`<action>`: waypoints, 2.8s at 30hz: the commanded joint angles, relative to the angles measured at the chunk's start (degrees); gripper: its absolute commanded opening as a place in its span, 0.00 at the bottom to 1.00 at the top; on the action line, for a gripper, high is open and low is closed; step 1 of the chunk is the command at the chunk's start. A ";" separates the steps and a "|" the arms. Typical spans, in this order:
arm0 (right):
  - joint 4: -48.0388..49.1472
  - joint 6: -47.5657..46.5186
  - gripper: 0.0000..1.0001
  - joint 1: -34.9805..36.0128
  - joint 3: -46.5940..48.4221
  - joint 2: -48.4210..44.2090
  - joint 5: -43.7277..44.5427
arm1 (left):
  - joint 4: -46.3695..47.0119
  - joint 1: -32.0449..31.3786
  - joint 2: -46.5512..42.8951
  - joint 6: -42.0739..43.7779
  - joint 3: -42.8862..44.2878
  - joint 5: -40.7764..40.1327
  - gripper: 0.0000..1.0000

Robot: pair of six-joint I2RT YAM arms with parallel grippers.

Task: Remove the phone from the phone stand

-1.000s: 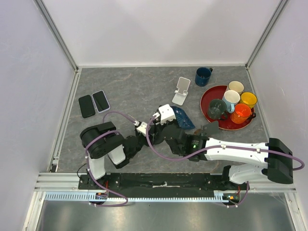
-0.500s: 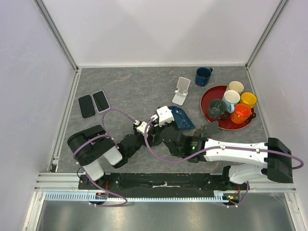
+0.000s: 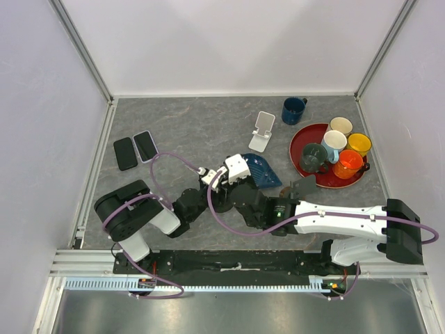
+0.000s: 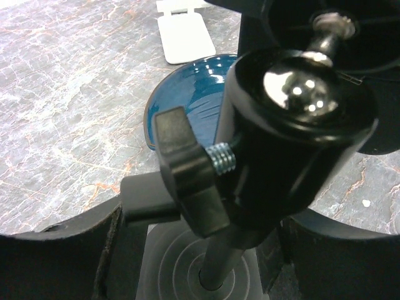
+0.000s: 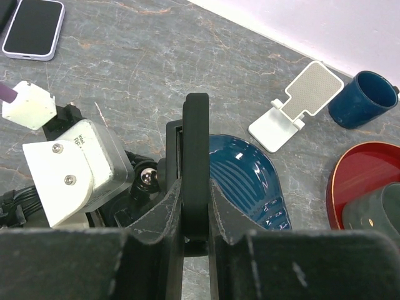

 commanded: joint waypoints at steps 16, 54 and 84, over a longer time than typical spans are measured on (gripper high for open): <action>1.26 4.92 0.00 1.63 2.95 1.51 -2.47 | 7.56 0.14 -11.47 -0.70 -1.66 2.62 0.52; 3.45 3.77 0.00 8.58 11.74 13.73 35.31 | 12.03 -6.54 -12.27 -6.93 -10.98 -19.25 0.02; 20.16 4.31 0.00 7.96 1.98 -1.04 15.12 | 13.35 -6.63 -11.83 -4.65 -10.71 -11.97 0.02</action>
